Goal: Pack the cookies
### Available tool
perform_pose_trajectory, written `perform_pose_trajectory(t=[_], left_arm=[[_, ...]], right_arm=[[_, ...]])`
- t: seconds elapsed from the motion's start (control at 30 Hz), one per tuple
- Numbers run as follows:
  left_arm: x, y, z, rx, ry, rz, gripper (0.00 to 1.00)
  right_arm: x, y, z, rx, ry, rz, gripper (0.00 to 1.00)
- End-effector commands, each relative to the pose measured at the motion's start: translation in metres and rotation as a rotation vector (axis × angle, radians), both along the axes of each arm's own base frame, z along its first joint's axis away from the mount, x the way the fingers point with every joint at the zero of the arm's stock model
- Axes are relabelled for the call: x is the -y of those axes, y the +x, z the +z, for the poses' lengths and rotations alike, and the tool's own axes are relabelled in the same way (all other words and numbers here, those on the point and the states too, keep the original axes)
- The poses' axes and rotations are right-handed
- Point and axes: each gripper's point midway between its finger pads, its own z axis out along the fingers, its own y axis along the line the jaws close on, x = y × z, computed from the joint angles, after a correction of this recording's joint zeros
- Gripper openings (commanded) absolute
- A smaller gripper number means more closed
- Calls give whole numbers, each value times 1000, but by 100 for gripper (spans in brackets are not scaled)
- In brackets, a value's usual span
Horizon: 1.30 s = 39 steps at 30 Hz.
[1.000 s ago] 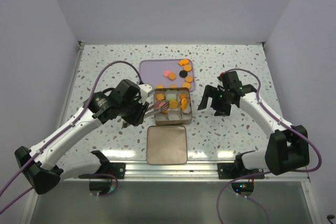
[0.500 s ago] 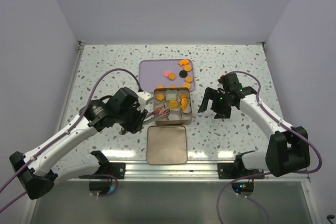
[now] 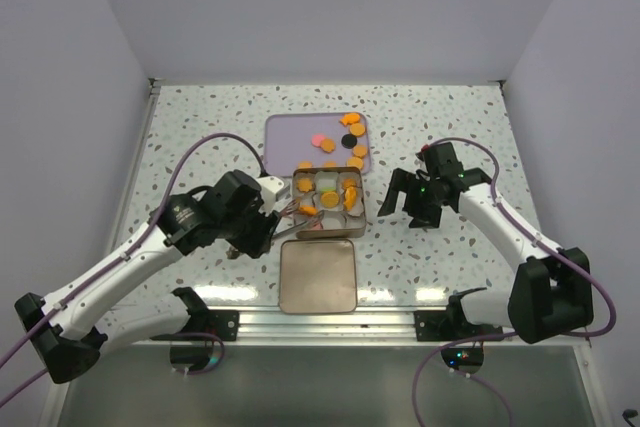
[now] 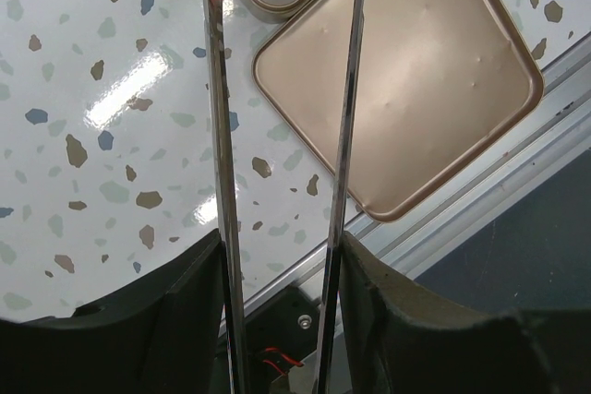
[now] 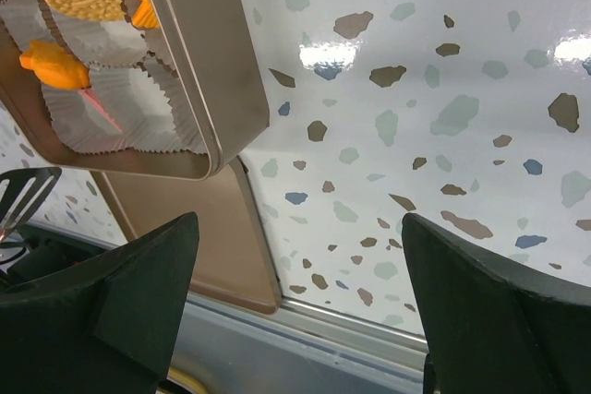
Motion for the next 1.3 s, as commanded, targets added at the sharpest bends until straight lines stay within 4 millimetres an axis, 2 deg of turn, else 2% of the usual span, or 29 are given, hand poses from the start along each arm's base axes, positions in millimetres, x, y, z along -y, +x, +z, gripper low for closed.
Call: perform_pose_trajectory(t=[0.0, 0.2, 0.4, 0.6, 0.7, 0.93, 1.0, 1.03, 1.07, 1.27], left_arm=[[3, 3, 8, 33, -37, 19, 54], [-5, 14, 18, 83, -11, 81, 53], [-1, 35, 35, 130, 8, 130, 51], [19, 80, 57, 212, -3, 167, 52], [33, 106, 60, 226, 3, 182, 53], [68, 168, 34, 207, 99, 184, 54], [72, 181, 32, 212, 117, 195, 54], [77, 190, 38, 225, 107, 197, 54], [79, 197, 27, 210, 134, 201, 54], [88, 219, 4, 174, 215, 214, 54]], right_arm=[[-1, -1, 6, 16, 22, -3, 95], [0, -3, 4, 13, 21, -4, 94], [-2, -2, 3, 12, 25, -1, 95], [-1, 1, 5, 19, 20, 1, 95], [0, 1, 5, 20, 16, 1, 94], [0, 5, 7, 30, 8, 9, 95], [-1, 5, 7, 25, 5, 11, 95], [0, 6, 7, 26, 1, 13, 94], [1, 7, 8, 31, -4, 13, 95], [4, 11, 9, 35, -28, 20, 95]])
